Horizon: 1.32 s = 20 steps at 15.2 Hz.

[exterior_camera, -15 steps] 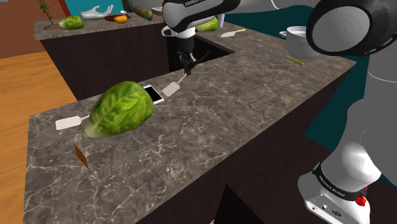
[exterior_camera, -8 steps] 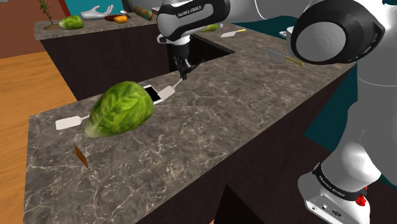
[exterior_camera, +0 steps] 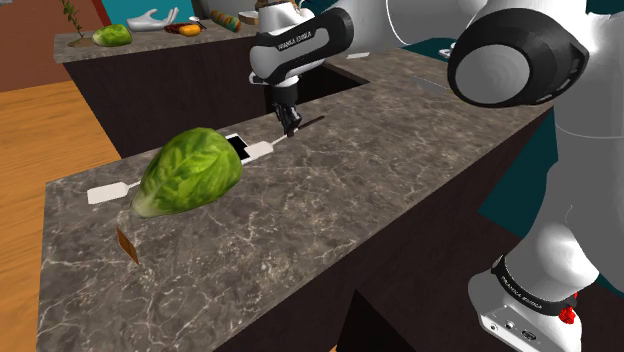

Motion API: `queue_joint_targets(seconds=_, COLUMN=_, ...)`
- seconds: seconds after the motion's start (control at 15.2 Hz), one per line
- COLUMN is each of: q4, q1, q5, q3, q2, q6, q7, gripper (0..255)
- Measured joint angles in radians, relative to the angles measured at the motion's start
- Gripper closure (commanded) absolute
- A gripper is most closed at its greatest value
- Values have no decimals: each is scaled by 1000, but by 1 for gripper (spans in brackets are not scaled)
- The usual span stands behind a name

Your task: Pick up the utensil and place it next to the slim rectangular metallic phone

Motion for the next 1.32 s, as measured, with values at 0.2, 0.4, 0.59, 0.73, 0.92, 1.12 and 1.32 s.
queue_joint_targets(seconds=0.2, q4=-6, q1=0, q5=2, q3=1, q2=4, q6=10, q7=0, gripper=255)
queue_joint_targets(seconds=0.4, q4=-7, q1=0, q5=2, q3=2, q2=4, q6=11, q7=0, gripper=255)
queue_joint_targets(seconds=0.59, q4=-7, q1=0, q5=2, q3=2, q2=5, q6=11, q7=0, gripper=0)
queue_joint_targets(seconds=0.73, q4=-7, q1=0, q5=2, q3=2, q2=4, q6=11, q7=0, gripper=0)
queue_joint_targets(seconds=0.92, q4=-7, q1=0, q5=2, q3=2, q2=4, q6=11, q7=0, gripper=0)
queue_joint_targets(seconds=1.12, q4=30, q1=3, q5=-9, q3=-6, q2=-18, q6=-45, q7=7, gripper=0)
queue_joint_targets(seconds=1.32, q4=62, q1=3, q5=-15, q3=-9, q2=-29, q6=-86, q7=11, gripper=0)
